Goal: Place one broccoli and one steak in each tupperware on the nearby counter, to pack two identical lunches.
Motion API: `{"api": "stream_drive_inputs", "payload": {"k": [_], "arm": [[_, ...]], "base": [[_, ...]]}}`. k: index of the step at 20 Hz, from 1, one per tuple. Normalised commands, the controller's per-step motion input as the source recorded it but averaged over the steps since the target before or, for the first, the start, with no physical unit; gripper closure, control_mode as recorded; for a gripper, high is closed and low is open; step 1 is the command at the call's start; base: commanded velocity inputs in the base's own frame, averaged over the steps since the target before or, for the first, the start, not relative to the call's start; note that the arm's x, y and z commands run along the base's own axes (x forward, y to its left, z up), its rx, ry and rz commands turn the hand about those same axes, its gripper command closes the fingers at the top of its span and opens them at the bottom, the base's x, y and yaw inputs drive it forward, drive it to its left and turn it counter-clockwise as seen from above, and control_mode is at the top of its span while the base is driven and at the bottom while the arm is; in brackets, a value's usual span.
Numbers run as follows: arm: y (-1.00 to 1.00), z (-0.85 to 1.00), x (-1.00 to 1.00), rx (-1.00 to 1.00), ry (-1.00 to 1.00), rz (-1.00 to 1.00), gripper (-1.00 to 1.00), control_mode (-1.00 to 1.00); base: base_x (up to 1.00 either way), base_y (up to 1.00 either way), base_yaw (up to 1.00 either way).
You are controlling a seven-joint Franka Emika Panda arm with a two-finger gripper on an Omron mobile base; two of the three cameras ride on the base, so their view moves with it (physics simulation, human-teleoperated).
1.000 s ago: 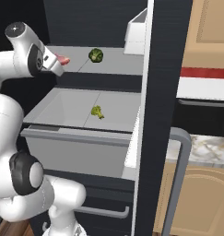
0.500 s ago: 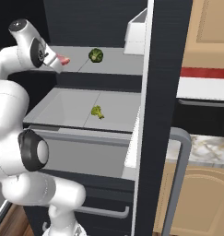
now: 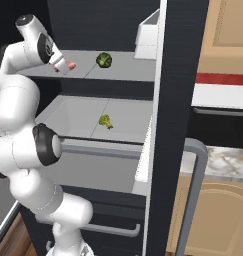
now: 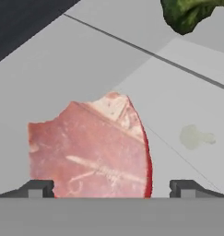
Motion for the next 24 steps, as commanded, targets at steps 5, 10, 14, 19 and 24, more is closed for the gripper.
{"api": "stream_drive_inputs", "payload": {"k": [5, 10, 14, 19, 24], "arm": [[0.05, -0.07, 0.3, 0.01, 0.0, -0.09, -1.0, -1.0], [0.11, -0.06, 0.21, 0.0, 0.0, -0.08, -1.0, -1.0], [0.09, 0.0, 0.09, 0.0, 0.0, -0.08, -1.0, -1.0], [0.07, 0.0, 0.03, 0.0, 0.0, -0.09, -1.0, -1.0], [0.0, 0.0, -0.05, 0.0, 0.03, -0.1, -1.0, -1.0]], "base": [[0.0, 0.0, 0.0], [0.0, 0.0, 0.0], [0.0, 0.0, 0.0], [0.0, 0.0, 0.0], [0.0, 0.0, 0.0]]}}
